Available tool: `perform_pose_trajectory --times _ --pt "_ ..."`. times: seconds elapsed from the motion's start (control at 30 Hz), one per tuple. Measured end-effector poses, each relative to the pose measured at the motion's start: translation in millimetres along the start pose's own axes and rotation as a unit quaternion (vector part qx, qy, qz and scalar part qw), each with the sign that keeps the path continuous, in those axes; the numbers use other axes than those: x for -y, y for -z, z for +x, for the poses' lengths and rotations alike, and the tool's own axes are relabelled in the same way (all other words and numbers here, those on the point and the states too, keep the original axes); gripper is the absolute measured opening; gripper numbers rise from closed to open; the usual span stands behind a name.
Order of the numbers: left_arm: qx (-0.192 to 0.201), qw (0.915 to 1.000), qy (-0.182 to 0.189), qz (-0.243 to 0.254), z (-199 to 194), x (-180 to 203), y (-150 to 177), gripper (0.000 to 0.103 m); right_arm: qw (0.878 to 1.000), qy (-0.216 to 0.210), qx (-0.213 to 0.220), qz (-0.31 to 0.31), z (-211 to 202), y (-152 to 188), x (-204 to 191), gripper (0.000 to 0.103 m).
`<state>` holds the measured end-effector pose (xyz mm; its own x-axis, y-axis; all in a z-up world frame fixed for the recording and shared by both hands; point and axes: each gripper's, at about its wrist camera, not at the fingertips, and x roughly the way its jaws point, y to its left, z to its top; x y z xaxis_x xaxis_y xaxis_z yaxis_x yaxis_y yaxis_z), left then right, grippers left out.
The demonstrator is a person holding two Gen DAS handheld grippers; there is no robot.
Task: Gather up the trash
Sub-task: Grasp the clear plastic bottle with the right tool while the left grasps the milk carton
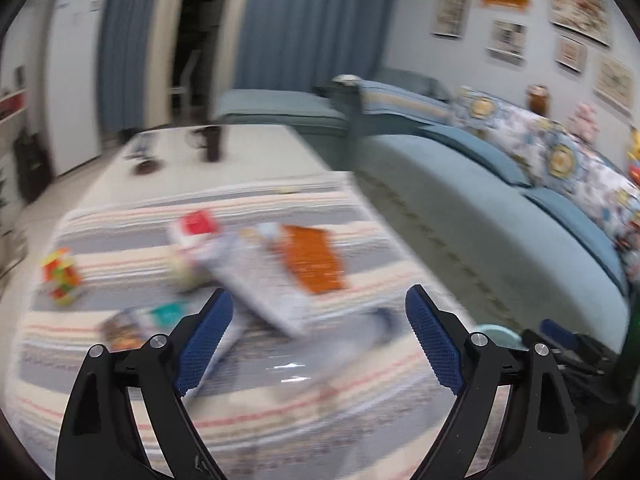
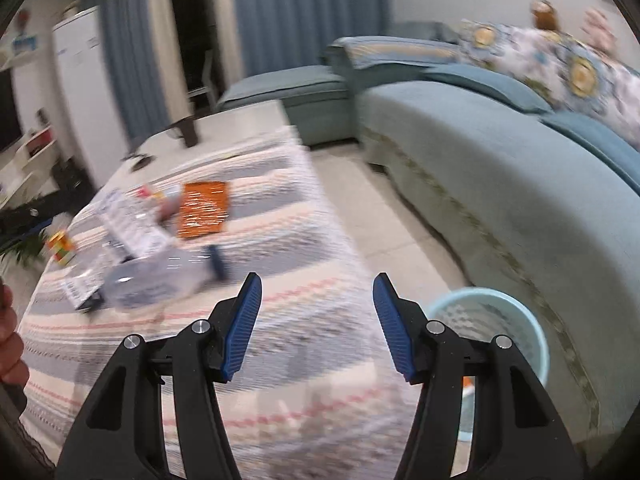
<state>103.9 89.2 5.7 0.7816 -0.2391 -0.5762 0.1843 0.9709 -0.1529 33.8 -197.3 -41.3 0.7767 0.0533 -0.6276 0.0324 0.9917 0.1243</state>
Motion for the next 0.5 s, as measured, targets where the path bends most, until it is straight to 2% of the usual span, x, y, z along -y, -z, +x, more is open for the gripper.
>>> perform_pose_trajectory --times 0.07,0.17,0.23,0.3,0.47,0.5 --pt "-0.009 0.9995 -0.025 -0.015 0 -33 4 0.086 1.000 -0.014 -0.003 -0.018 8 -4 -25 0.054" --pt "-0.026 0.9983 -0.041 -0.032 6 -72 14 0.085 0.998 -0.046 -0.015 -0.051 23 -9 -72 0.055" --pt "-0.044 0.9963 -0.053 -0.052 14 -98 22 0.084 0.996 -0.059 -0.019 -0.070 28 -5 -96 0.060" --pt "-0.054 0.9946 -0.054 -0.070 20 -118 29 0.083 0.992 -0.070 -0.022 -0.099 37 -2 -129 0.067" --pt "-0.088 0.9911 -0.037 -0.092 41 -140 46 0.075 0.985 -0.074 -0.039 -0.153 69 8 -189 0.070" --pt "-0.094 0.9907 -0.034 -0.091 45 -141 48 0.069 0.984 -0.071 -0.043 -0.158 76 9 -196 0.074"
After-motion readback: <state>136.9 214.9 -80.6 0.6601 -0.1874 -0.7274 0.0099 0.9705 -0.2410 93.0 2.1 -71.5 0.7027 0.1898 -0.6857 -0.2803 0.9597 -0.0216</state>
